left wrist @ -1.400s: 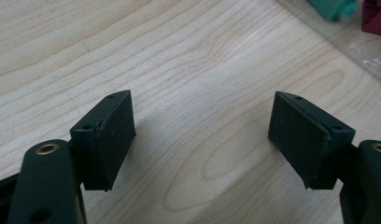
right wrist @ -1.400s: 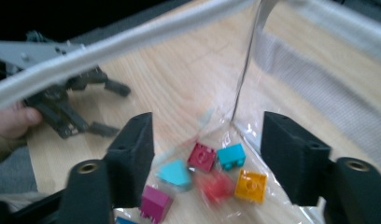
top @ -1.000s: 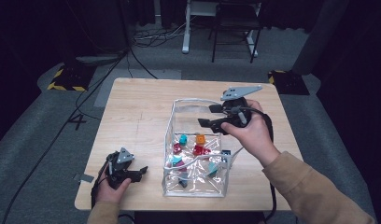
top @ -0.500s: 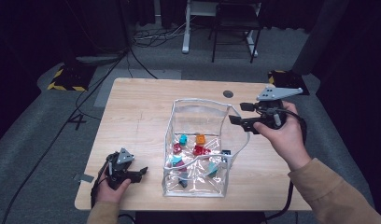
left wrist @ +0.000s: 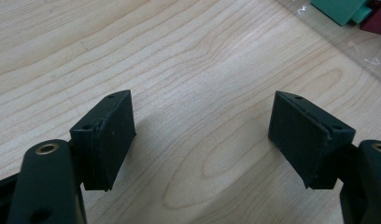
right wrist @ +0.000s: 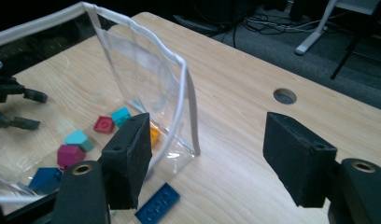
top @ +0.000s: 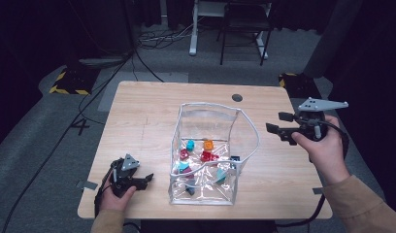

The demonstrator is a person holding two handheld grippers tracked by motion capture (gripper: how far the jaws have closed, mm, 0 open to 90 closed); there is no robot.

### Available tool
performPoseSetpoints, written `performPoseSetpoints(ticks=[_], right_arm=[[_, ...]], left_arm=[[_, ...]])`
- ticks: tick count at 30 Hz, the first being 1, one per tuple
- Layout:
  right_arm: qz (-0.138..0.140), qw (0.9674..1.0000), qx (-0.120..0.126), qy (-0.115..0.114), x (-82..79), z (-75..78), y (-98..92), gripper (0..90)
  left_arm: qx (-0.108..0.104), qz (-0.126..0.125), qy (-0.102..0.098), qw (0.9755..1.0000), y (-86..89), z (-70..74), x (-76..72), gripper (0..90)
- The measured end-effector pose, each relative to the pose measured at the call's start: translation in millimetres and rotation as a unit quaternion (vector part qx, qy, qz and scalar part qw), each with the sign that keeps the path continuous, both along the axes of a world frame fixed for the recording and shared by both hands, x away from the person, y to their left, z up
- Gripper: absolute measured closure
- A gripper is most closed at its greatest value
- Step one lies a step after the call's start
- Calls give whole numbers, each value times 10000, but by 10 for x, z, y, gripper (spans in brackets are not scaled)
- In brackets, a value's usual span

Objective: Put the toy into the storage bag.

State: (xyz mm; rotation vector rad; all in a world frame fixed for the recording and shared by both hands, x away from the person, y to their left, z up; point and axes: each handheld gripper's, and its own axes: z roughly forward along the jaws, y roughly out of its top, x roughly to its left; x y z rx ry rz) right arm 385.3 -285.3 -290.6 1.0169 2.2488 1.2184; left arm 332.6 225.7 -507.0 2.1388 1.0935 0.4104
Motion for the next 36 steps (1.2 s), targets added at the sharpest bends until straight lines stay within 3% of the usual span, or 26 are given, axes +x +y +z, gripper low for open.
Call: performPoseSetpoints(ticks=[6, 12, 16, 25, 36], right_arm=[[-164, 9997, -9, 204, -7, -234, -174, 333], [-249, 9991, -58, 332, -21, -507, -225, 333], [-212, 9991, -152, 349, -49, -681, -181, 333], [-64, 9970, -233, 736, 8, -1185, -20, 333], [57, 9957, -367, 846, 37, -1556, 180, 330]], left_arm=[[-4, -9, 1, 10000, 2, 0, 1, 231], [7, 1, -3, 10000, -1, 0, 0, 231], [8, 10, -6, 10000, -3, 0, -1, 230], [27, 12, -12, 10000, -4, 1, -1, 229], [29, 10, -12, 10000, -4, 1, -1, 229]])
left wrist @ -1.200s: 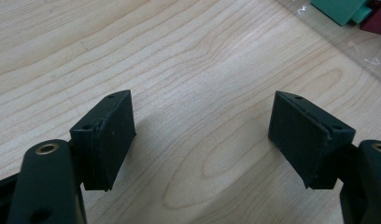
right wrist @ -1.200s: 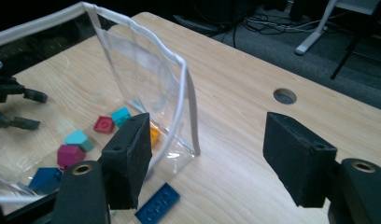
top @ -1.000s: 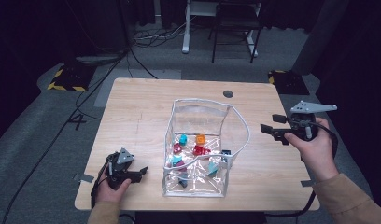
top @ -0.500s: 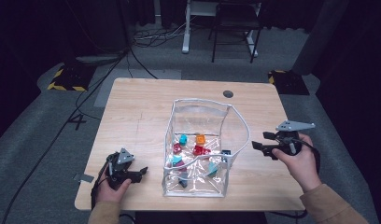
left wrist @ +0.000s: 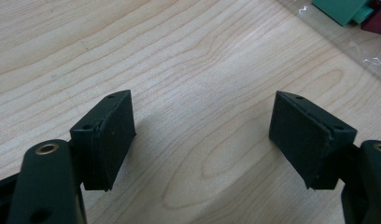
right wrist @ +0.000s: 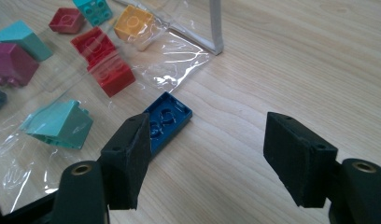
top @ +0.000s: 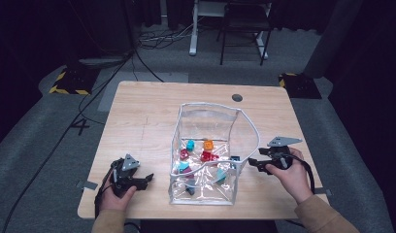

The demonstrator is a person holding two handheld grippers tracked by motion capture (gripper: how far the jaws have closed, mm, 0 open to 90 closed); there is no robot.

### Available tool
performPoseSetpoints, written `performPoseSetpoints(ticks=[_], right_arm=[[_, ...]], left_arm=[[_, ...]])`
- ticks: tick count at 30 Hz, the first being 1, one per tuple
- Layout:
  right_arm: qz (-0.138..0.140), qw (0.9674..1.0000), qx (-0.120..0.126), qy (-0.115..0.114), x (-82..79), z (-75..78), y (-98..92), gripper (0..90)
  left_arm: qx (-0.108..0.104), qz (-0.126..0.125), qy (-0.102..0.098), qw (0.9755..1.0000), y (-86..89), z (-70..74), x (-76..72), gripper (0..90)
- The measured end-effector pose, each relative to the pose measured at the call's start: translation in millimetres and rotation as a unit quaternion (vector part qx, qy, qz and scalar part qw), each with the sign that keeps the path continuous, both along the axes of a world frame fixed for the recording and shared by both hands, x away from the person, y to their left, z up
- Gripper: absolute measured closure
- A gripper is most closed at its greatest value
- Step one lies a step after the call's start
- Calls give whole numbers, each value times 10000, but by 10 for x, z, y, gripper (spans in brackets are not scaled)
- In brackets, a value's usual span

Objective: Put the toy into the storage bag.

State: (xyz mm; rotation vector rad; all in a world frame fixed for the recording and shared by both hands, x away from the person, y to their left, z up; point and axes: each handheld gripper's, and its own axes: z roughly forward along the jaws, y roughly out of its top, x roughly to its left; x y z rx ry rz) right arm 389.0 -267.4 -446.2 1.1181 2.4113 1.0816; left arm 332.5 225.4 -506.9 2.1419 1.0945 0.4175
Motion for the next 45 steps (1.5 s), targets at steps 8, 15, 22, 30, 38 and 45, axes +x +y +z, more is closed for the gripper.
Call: performPoseSetpoints(ticks=[8, 15, 22, 30, 38, 45], right_arm=[[152, 9998, -20, 103, 21, -179, 201, 326], [168, 9996, -138, 151, 38, -313, 305, 327], [7, 9993, -294, 218, 56, -389, 230, 345], [-185, 9988, -375, 268, 16, -411, 17, 351], [-480, 9974, -430, 328, -107, -380, -299, 351], [-352, 9991, -106, 188, -195, -276, -270, 330]], left_arm=[[0, 1, 3, 10000, 0, 0, 0, 228], [1, 0, 1, 10000, 0, 0, 0, 228], [0, 0, 2, 10000, 0, 0, 0, 228], [0, -2, 0, 10000, 0, 0, 1, 228], [-1, 0, -1, 10000, 0, 0, 0, 229], [-1, 2, 5, 10000, 0, 1, 0, 228]])
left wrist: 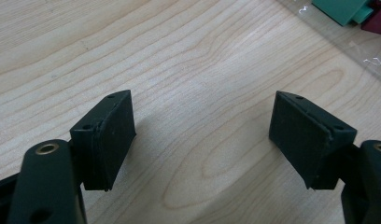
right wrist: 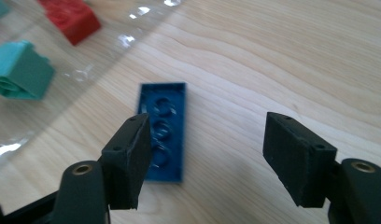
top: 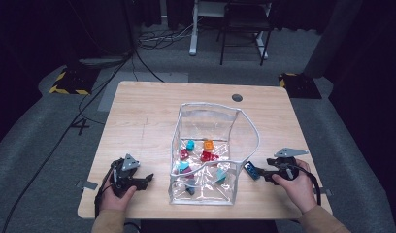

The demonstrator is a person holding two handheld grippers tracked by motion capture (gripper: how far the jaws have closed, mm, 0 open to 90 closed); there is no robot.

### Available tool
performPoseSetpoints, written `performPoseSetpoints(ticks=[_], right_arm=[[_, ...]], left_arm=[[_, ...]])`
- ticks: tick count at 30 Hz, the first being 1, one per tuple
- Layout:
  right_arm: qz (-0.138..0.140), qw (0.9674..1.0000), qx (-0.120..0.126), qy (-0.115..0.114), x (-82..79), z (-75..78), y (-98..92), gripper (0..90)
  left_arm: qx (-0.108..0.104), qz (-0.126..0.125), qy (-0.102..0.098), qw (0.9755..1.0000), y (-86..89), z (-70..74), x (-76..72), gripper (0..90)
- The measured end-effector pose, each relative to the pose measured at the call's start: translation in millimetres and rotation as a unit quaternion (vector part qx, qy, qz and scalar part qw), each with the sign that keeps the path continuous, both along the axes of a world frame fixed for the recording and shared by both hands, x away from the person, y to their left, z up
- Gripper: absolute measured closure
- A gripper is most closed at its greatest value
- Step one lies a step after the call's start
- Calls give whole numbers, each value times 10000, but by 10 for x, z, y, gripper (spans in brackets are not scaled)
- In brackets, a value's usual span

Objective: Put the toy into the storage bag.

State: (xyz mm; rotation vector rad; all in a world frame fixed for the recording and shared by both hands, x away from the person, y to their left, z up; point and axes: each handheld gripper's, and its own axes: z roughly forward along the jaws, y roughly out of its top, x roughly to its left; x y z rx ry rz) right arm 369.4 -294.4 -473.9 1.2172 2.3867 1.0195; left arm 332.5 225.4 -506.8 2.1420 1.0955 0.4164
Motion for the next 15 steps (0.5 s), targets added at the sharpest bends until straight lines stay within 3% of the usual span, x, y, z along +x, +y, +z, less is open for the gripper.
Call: performPoseSetpoints(ticks=[7, 11, 15], right_arm=[[257, 9996, -123, -7, 16, -59, 202, 334], [370, 9990, -259, 35, 28, -141, 278, 405], [393, 9983, -417, -108, 32, -173, 286, 553]], left_arm=[[2, -3, -6, 10000, 0, 0, 0, 229], [5, -2, -7, 10000, 0, 0, 0, 229], [5, -2, -6, 10000, 0, 0, 0, 229]])
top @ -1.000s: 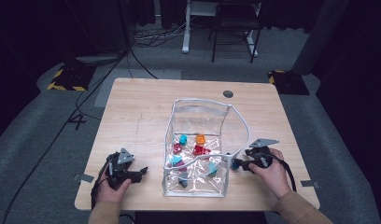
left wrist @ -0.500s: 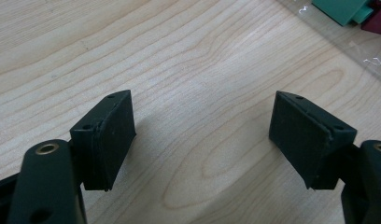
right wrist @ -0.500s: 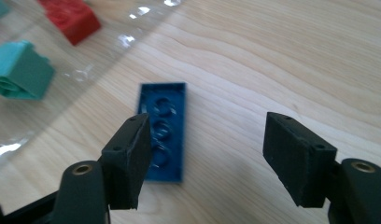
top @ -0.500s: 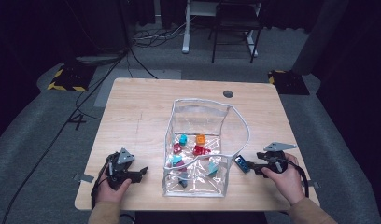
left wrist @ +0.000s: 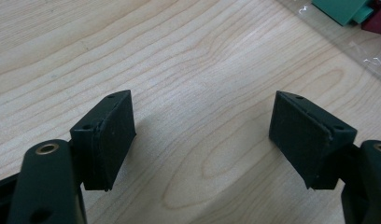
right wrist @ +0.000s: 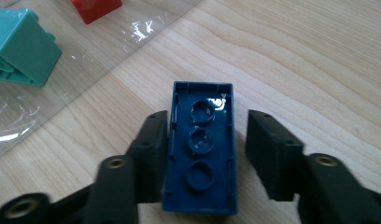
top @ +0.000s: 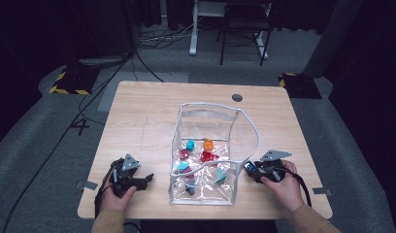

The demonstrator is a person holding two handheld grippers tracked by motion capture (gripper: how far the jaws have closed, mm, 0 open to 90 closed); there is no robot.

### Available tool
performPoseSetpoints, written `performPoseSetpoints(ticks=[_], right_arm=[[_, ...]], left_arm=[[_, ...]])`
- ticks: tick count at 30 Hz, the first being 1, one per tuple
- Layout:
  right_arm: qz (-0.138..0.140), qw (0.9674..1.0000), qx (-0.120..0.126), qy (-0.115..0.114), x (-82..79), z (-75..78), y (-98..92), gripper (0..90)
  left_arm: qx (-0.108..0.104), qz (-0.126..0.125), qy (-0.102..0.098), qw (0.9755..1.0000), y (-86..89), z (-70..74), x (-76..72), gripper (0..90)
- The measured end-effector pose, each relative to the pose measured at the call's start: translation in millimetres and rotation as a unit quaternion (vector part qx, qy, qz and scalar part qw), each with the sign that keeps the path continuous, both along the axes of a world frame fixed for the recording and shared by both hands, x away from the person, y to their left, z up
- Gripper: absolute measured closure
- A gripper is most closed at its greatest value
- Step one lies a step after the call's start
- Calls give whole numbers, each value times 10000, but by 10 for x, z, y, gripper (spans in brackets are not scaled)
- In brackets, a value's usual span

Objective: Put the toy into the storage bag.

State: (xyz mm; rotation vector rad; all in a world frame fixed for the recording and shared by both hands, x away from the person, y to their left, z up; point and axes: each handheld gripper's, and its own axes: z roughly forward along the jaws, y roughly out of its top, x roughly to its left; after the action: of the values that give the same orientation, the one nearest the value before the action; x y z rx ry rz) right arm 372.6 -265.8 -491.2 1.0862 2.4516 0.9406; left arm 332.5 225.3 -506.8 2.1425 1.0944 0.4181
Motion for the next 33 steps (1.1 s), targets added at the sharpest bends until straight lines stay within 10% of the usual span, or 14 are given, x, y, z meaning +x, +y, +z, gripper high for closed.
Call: performPoseSetpoints(ticks=[21, 33], right_arm=[[-31, 9998, 122, 161, 15, 36, -31, 595], [37, 9997, 219, -88, 52, 432, -49, 595]], left_arm=[[-2, -1, -1, 10000, 0, 0, 1, 229], [-28, -4, 16, 10000, 2, -1, 2, 228]])
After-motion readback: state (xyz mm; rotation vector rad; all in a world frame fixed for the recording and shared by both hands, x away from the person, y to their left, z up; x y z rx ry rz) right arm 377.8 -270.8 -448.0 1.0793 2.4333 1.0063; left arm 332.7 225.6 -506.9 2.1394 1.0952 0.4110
